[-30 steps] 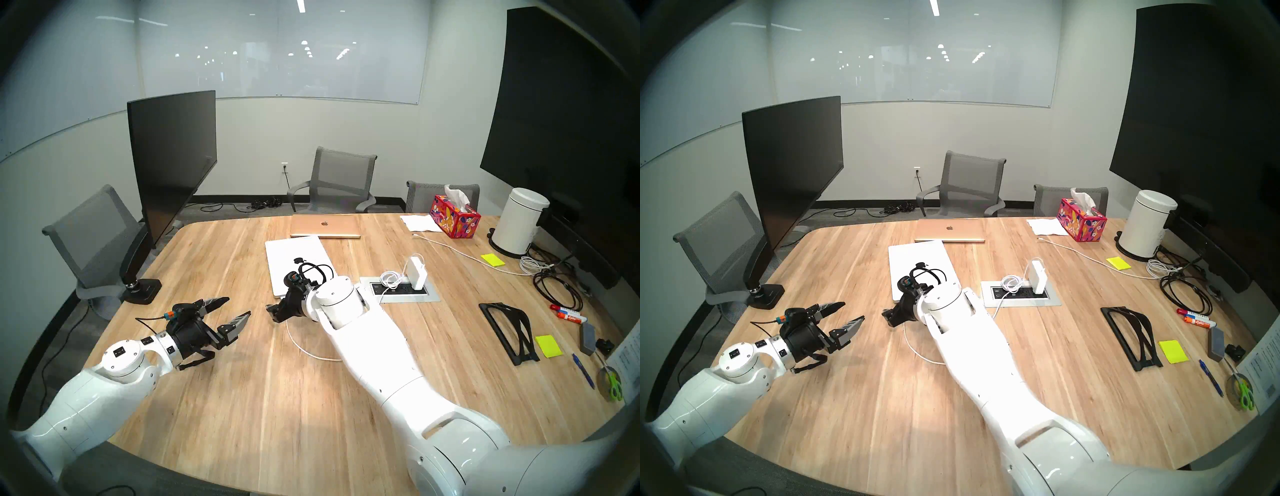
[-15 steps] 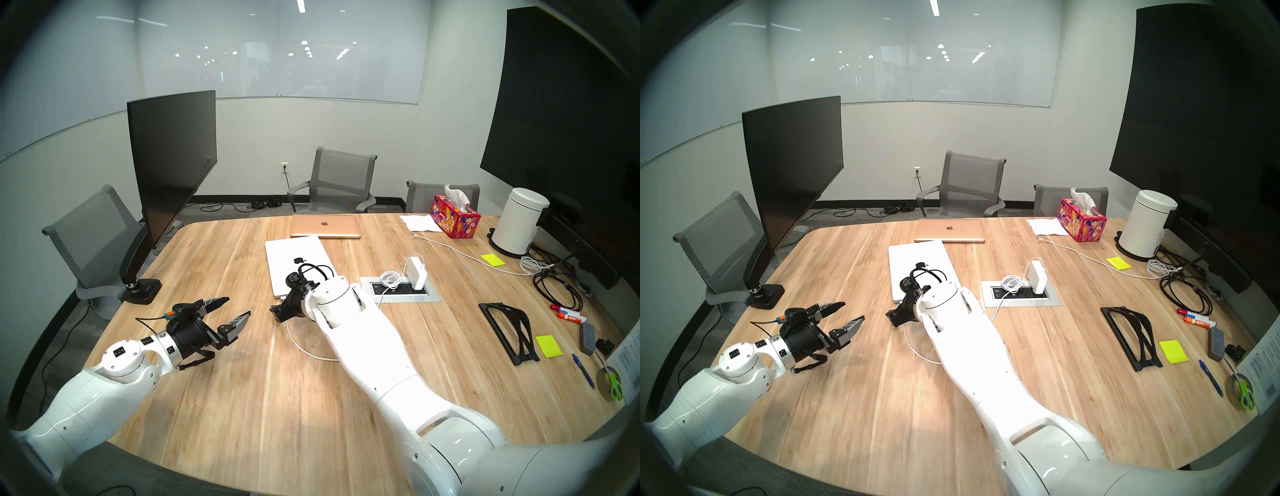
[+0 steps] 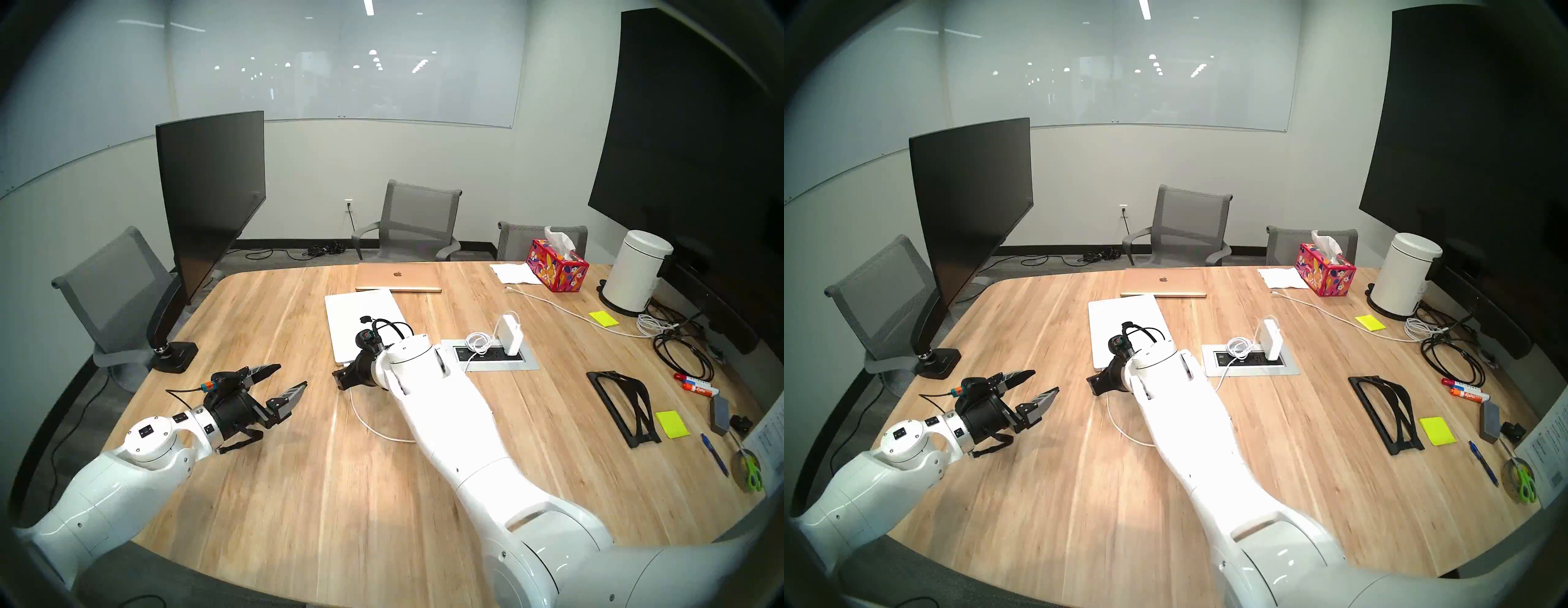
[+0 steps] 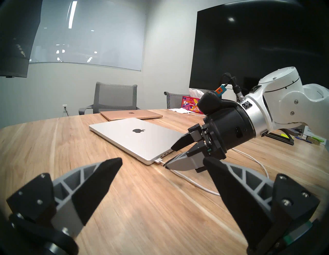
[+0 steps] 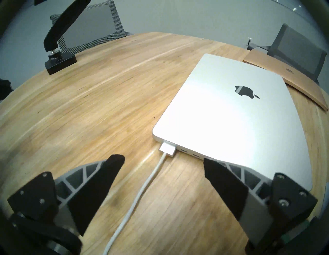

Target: Unplug the charging cable from the port of the MacBook and lay it on the desk

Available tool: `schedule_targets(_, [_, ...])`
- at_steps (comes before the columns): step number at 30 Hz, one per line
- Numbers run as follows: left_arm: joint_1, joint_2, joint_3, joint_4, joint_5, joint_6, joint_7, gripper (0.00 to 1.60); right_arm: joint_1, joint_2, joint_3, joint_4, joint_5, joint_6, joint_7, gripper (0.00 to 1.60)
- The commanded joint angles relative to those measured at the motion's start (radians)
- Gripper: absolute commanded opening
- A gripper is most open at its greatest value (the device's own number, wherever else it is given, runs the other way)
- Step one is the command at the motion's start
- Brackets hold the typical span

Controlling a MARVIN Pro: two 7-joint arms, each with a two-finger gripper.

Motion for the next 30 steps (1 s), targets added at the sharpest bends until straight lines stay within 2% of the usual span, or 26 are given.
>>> schedule_targets(1, [-0.004, -0.002, -0.006, -0.011, -0.001, -0.009, 0.001, 1.60, 0.013, -0.028, 0.004, -0.028, 0.012, 0.015, 0.002, 1.60])
schedule_targets(22, [-0.004, -0.001, -0.005, -0.011, -0.001, -0.010, 0.001, 1.60, -0.026, -0.029, -0.024, -0.062, -0.001, 0.042, -0.032, 1.60])
schedule_targets(30, [-0.004, -0.001, -0.005, -0.011, -0.001, -0.010, 0.002, 1.60, -0.017, -0.033, -0.035, -0.024, -0.009, 0.021, -0.064, 1.60])
